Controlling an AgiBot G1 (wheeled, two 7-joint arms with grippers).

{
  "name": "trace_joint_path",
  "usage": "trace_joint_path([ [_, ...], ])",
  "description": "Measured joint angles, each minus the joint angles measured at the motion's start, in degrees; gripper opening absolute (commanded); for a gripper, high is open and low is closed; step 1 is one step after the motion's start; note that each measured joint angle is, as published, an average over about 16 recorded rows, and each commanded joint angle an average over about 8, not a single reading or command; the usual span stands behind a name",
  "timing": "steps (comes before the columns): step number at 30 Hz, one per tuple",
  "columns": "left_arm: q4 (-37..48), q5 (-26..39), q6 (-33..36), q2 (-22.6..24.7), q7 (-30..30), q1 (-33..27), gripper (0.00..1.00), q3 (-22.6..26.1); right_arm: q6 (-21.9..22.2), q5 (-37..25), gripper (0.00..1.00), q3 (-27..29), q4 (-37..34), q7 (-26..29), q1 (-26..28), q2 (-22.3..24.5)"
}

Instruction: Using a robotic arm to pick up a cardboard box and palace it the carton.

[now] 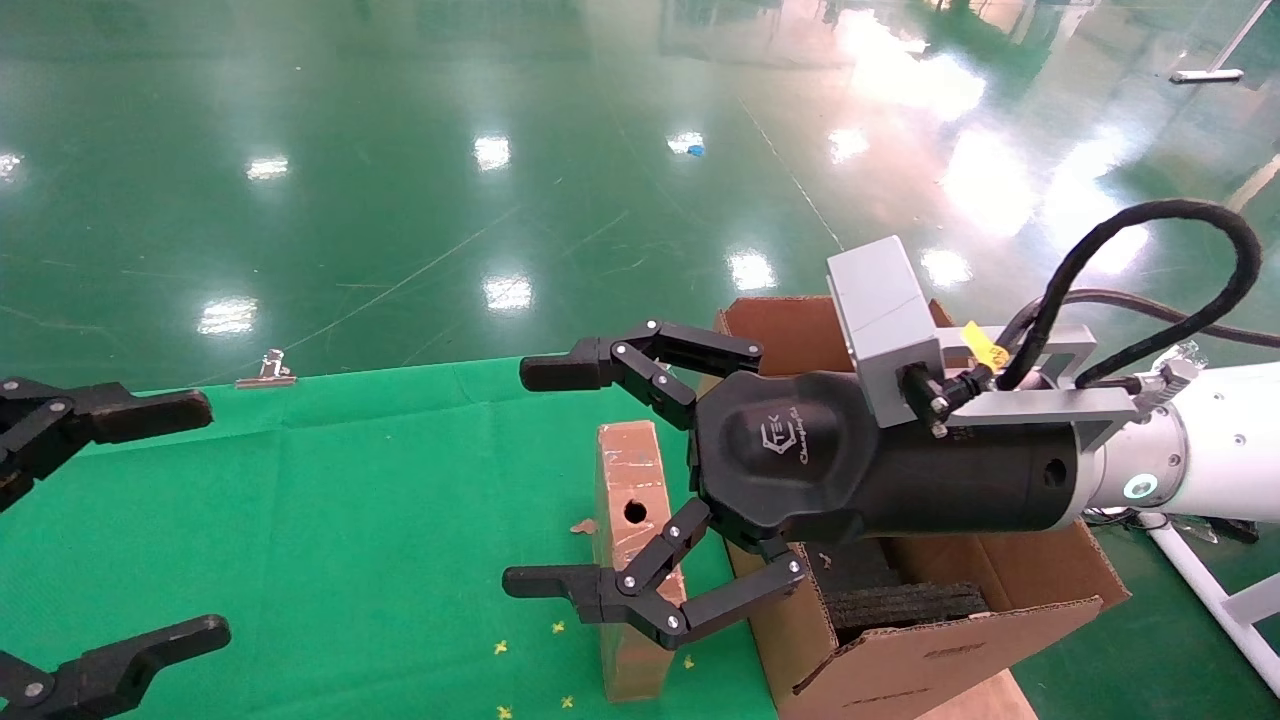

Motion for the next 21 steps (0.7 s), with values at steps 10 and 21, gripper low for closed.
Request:
trace_joint_path([
  [10,0.0,0.0,0.0,0.0,0.0,0.0,1.0,0.0,0.0,0.0,1.0,0.0,0.0,0.0,0.0,0.0],
  [21,0.0,0.0,0.0,0.0,0.0,0.0,1.0,0.0,0.4,-2.6,1.0,-1.3,-0.1,1.0,0.6,0.0],
])
